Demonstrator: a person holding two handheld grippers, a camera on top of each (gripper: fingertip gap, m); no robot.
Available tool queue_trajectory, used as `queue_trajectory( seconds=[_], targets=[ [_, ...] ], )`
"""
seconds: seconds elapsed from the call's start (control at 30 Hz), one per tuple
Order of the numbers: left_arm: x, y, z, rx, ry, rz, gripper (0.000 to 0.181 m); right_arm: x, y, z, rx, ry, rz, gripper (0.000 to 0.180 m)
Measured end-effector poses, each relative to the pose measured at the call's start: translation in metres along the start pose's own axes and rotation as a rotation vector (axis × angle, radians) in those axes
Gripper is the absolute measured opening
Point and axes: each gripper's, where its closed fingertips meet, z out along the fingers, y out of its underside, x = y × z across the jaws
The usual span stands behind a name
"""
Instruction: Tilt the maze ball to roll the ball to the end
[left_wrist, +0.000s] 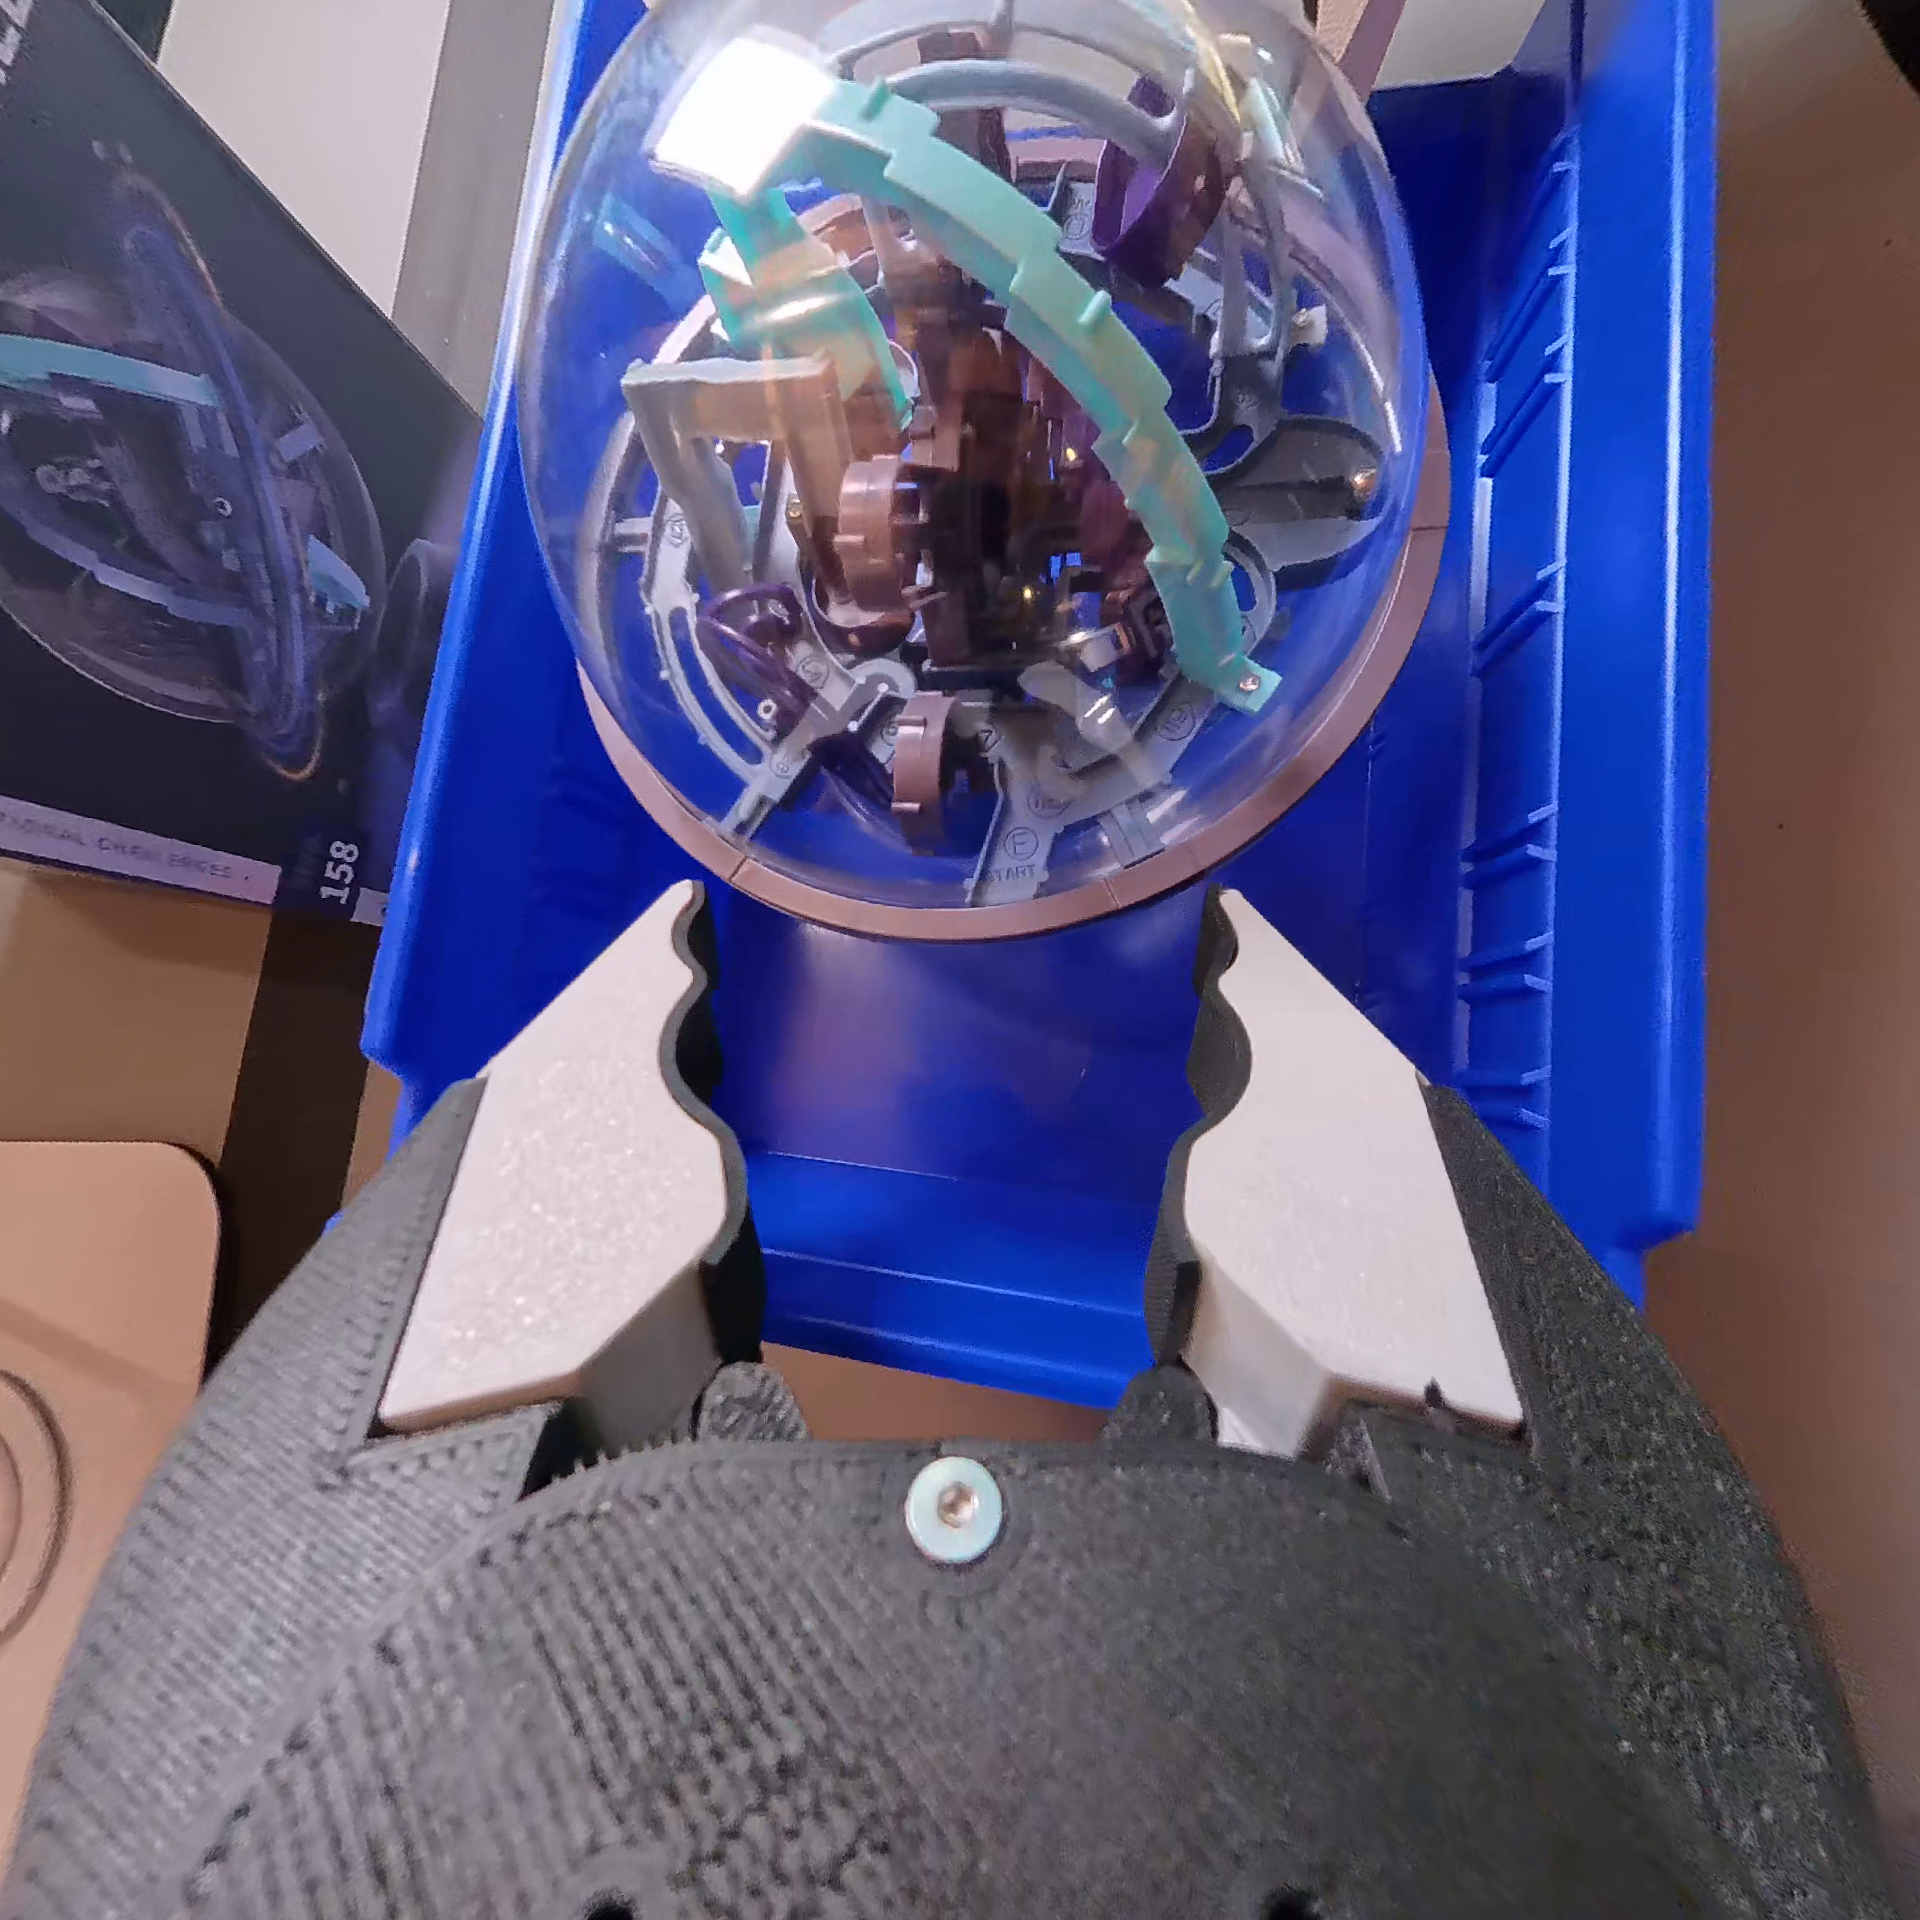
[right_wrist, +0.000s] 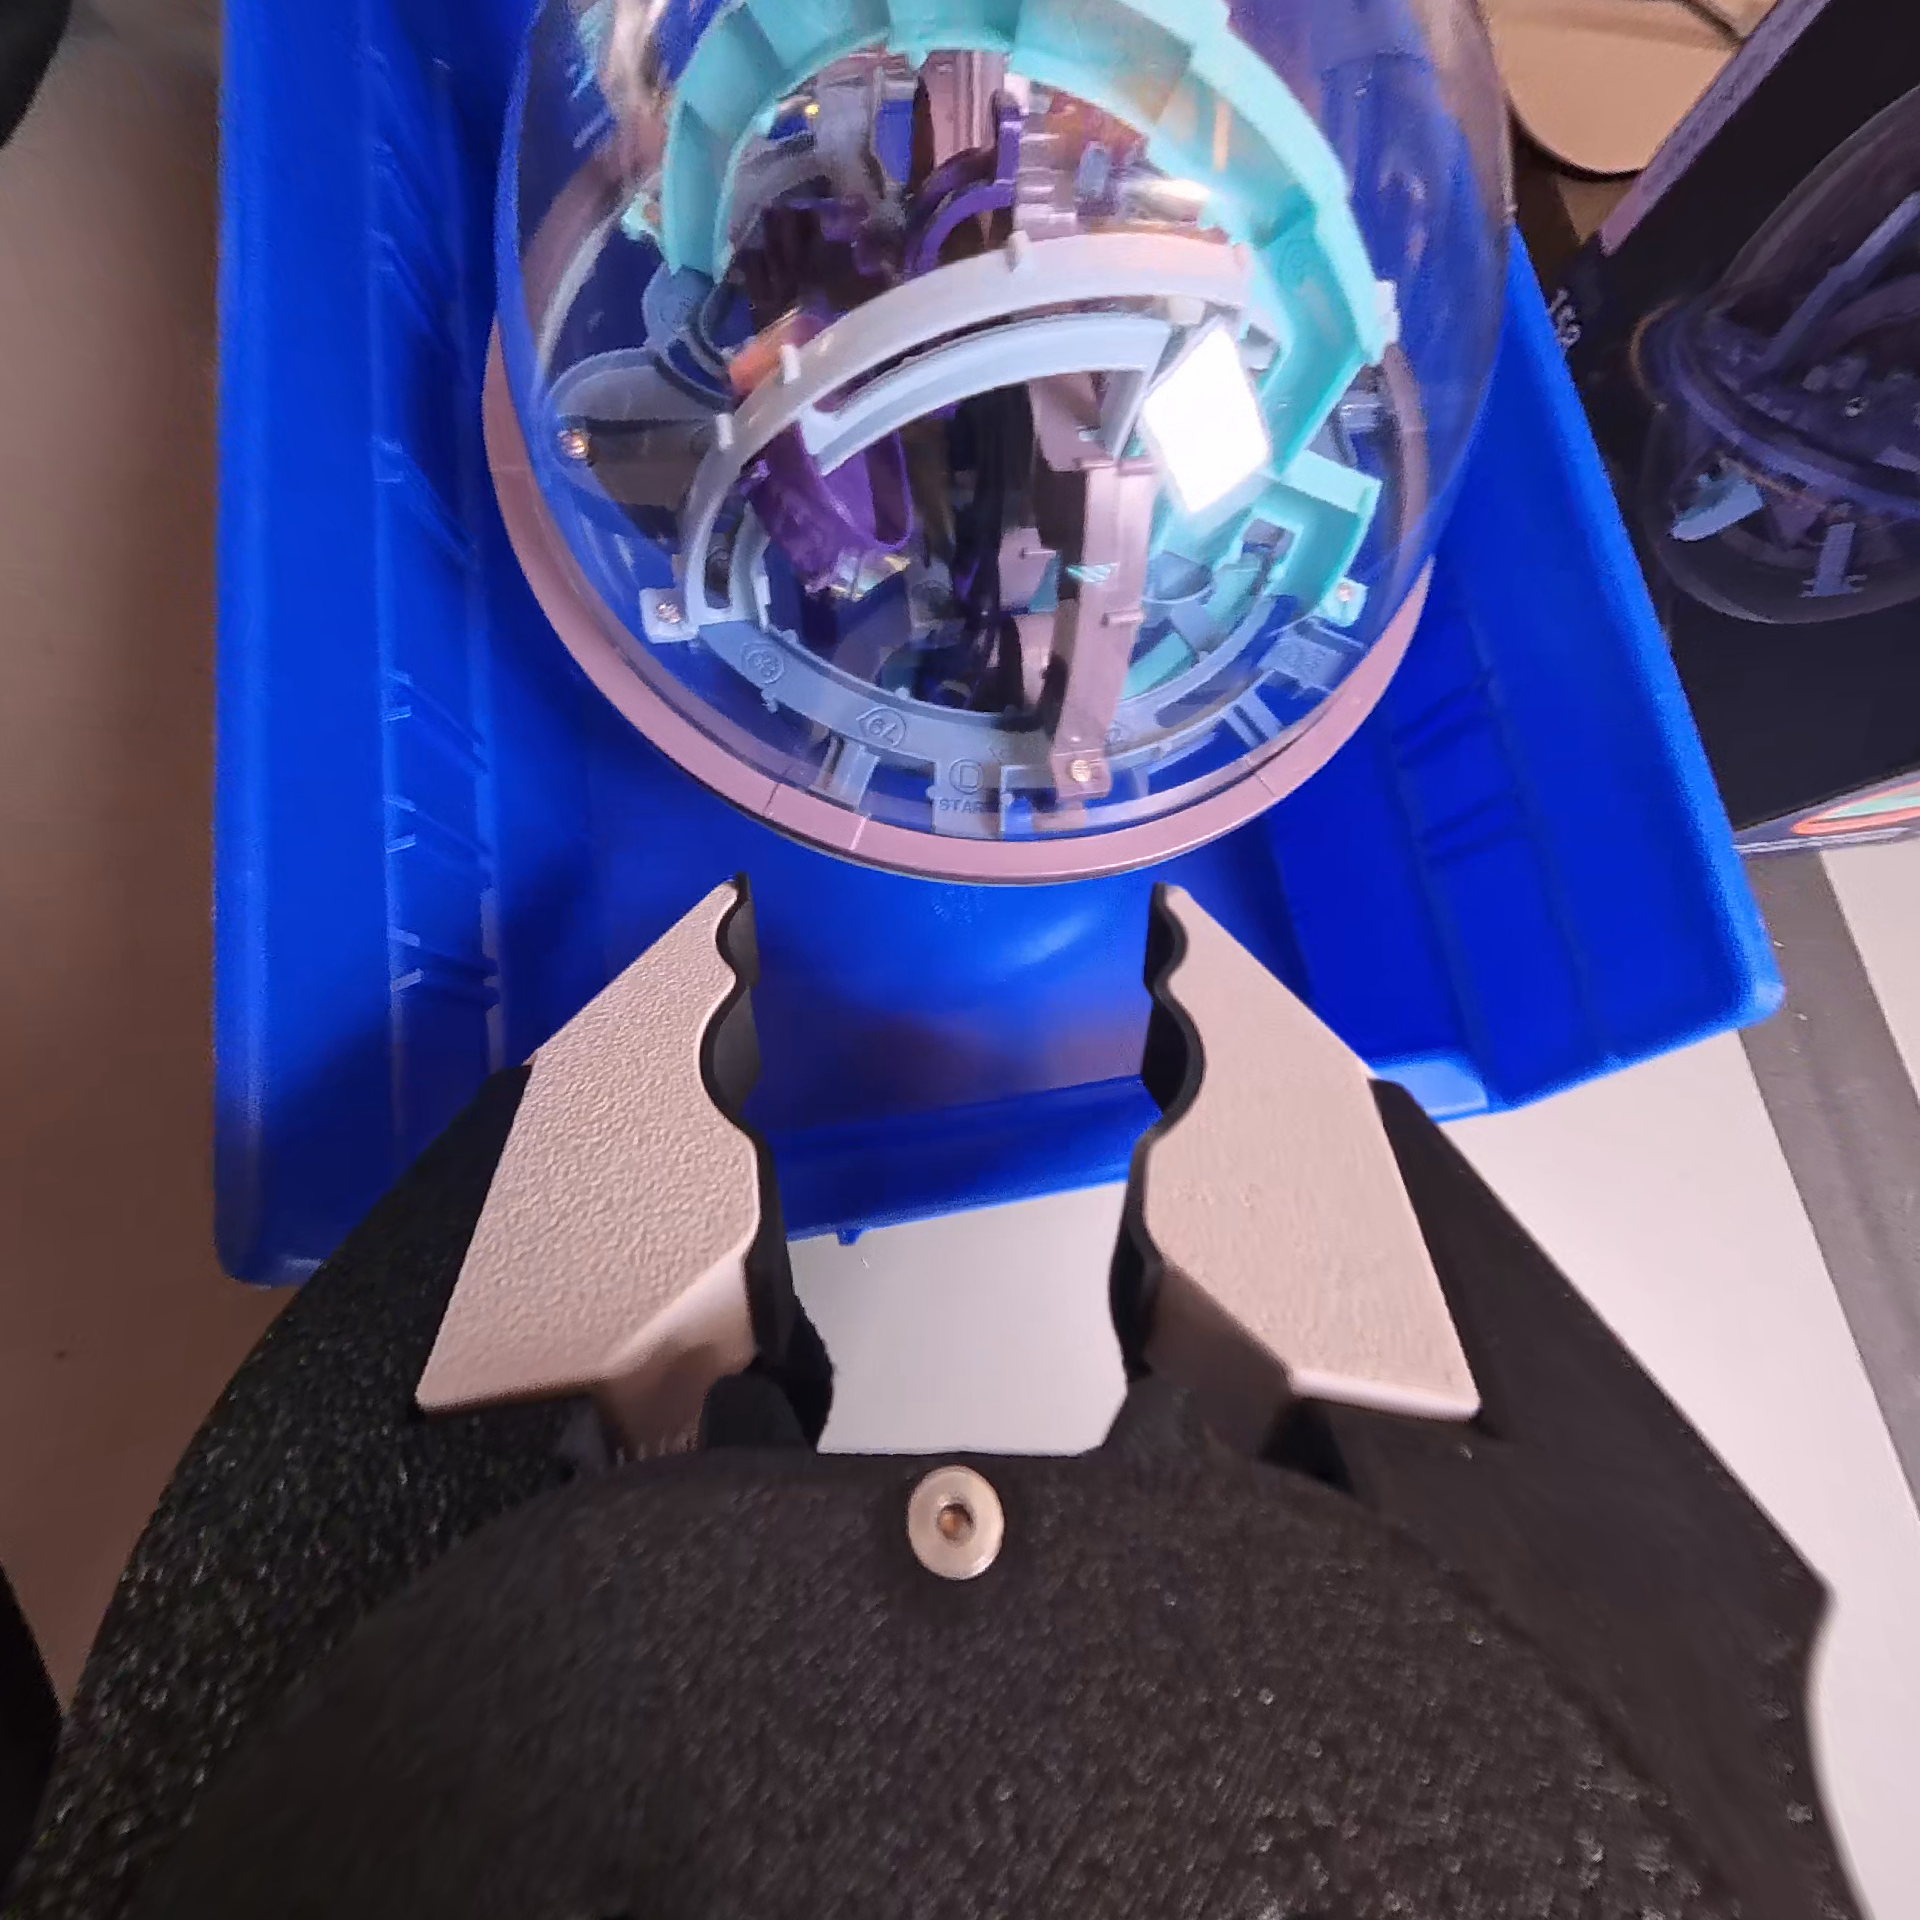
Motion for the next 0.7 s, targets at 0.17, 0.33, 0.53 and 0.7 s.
queue_trajectory(
  seconds=[0.17, 0.33, 0.53, 0.7],
  targets=[
    [0.008, 0.002, -0.001, -0.036, 0.041, -0.039, 0.111, 0.007, -0.005, -0.002, 0.026, 0.029, 0.016, 0.093],
    [0.008, 0.008, 0.006, -0.129, 0.035, -0.041, 0.122, 0.007, -0.009, 0.006, 0.055, 0.012, 0.025, 0.102],
    [0.008, 0.017, 0.024, -0.18, 0.056, -0.042, 0.119, 0.009, -0.006, 0.01, 0.03, 0.023, 0.019, 0.101],
    [0.003, 0.014, 0.028, -0.14, 0.031, -0.057, 0.107, 0.008, -0.008, 0.006, 0.032, 0.037, 0.003, 0.094]
  ],
)
